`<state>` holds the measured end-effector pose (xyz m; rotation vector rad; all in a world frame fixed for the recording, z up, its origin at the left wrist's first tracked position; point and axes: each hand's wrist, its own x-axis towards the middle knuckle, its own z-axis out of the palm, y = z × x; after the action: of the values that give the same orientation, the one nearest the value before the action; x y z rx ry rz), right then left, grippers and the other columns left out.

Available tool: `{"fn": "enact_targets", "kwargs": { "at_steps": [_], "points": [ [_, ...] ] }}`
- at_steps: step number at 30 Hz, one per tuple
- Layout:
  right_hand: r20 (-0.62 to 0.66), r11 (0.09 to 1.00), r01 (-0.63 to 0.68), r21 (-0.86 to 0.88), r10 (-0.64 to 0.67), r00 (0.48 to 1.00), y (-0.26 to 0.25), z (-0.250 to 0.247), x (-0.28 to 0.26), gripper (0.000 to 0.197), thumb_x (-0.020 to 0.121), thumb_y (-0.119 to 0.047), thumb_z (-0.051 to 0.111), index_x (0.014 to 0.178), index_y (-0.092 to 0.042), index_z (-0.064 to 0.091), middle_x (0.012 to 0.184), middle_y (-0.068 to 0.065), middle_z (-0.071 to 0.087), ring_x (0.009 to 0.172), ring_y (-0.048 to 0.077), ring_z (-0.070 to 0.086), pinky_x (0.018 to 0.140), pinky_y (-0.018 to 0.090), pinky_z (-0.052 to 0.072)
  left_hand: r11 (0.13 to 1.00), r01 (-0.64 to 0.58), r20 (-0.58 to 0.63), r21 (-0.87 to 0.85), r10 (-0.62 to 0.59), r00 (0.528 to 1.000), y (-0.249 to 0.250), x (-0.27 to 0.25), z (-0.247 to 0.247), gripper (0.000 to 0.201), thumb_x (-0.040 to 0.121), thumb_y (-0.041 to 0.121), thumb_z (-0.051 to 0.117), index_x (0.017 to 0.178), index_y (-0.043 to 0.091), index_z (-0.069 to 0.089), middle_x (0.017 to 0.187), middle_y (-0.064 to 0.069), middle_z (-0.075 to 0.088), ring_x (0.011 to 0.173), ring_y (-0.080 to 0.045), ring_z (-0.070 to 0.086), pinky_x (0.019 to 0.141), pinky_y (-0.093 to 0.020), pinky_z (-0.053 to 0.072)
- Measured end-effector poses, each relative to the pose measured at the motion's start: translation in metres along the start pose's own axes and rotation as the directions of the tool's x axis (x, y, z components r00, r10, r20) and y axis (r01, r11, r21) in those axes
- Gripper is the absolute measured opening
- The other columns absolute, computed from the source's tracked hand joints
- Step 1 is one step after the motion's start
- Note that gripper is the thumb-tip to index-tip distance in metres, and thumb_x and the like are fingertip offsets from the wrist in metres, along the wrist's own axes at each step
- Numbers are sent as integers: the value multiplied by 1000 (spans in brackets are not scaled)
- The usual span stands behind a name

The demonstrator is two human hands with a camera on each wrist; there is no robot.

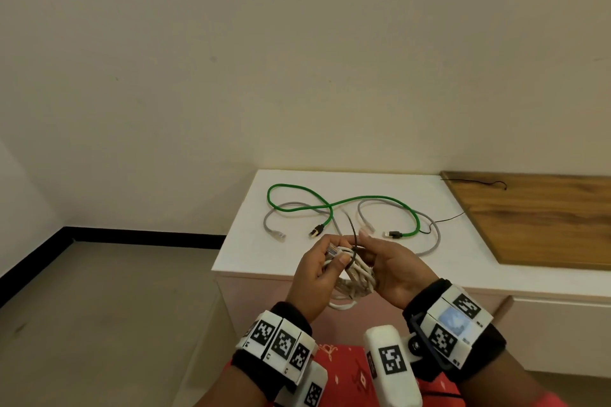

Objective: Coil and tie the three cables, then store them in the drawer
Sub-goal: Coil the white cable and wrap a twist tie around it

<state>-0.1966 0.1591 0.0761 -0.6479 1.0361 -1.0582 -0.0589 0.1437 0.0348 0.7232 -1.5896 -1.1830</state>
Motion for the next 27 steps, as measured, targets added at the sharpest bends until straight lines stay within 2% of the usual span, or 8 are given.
{"fn": "enact_targets", "kwargs": {
  "at_steps": [4, 7, 13, 15, 17, 20, 23, 27],
  "points": [
    [-59, 993, 74, -91, -80, 995, -6, 5, 1, 20, 90, -16, 50, 80, -5, 63, 64, 2, 66, 53, 11, 62, 49, 23, 50, 1000, 20, -1, -5, -20, 1000, -1, -1, -1, 21, 76, 37, 52, 88, 21, 55, 77, 5, 63, 73, -10, 62, 67, -25, 51],
    [-138, 987, 150, -63, -158, 978, -8, 6, 4, 25, 91, -7, 49, 67, -6, 55, 55, 0, 68, 51, 9, 65, 47, 20, 53, 1000, 29, -6, 10, -29, 1000, 0, -4, 0, 12, 81, 28, 52, 87, 19, 53, 77, 4, 60, 71, -6, 60, 67, -27, 50],
    [-227, 952, 304, 40, -288, 930, -17, 14, 7, 24, 92, -3, 46, 68, -6, 47, 51, 4, 61, 52, 13, 66, 53, 25, 56, 994, -5, -80, 108, 14, 997, 8, 4, 7, 10, 80, 26, 49, 84, 16, 48, 71, 9, 55, 60, 4, 52, 61, -17, 41],
    [-218, 936, 330, 124, -299, 929, -20, 18, 5, 24, 92, -3, 45, 69, -6, 47, 58, 8, 57, 56, 17, 64, 55, 26, 57, 987, -13, -91, 157, 27, 995, 8, 6, 7, 4, 81, 25, 48, 85, 26, 47, 75, 11, 56, 64, 5, 54, 63, -13, 41],
    [-222, 920, 353, 172, -313, 924, -21, 22, 2, 24, 93, -3, 44, 70, -5, 47, 63, 10, 54, 59, 19, 62, 56, 25, 58, 972, -21, -86, 235, 42, 995, 5, 5, 7, 13, 81, 24, 46, 92, 30, 47, 83, 13, 58, 74, 5, 56, 69, -8, 41],
    [-248, 899, 411, 149, -368, 896, -17, 29, -2, 24, 92, -3, 45, 69, -4, 49, 64, 11, 53, 60, 21, 59, 53, 22, 57, 951, -15, -113, 310, 52, 992, 2, 4, 7, 22, 78, 25, 47, 98, 20, 54, 87, 14, 57, 80, 9, 54, 71, -4, 39],
    [-250, 871, 473, 135, -432, 867, -14, 36, -6, 26, 91, 1, 44, 66, -3, 48, 54, 8, 52, 51, 19, 55, 47, 22, 54, 934, -33, -138, 357, 87, 987, 1, 6, 6, 29, 78, 25, 46, 97, 7, 59, 83, 18, 54, 77, 11, 53, 69, -1, 37],
    [-265, 856, 501, 127, -458, 849, -12, 43, -8, 27, 91, 2, 44, 65, -5, 46, 43, 1, 49, 40, 14, 48, 43, 23, 48, 912, -53, -174, 407, 134, 976, -2, 9, 3, 25, 82, 25, 44, 92, 9, 60, 79, 22, 53, 76, 14, 53, 67, -2, 37]
  ]
}}
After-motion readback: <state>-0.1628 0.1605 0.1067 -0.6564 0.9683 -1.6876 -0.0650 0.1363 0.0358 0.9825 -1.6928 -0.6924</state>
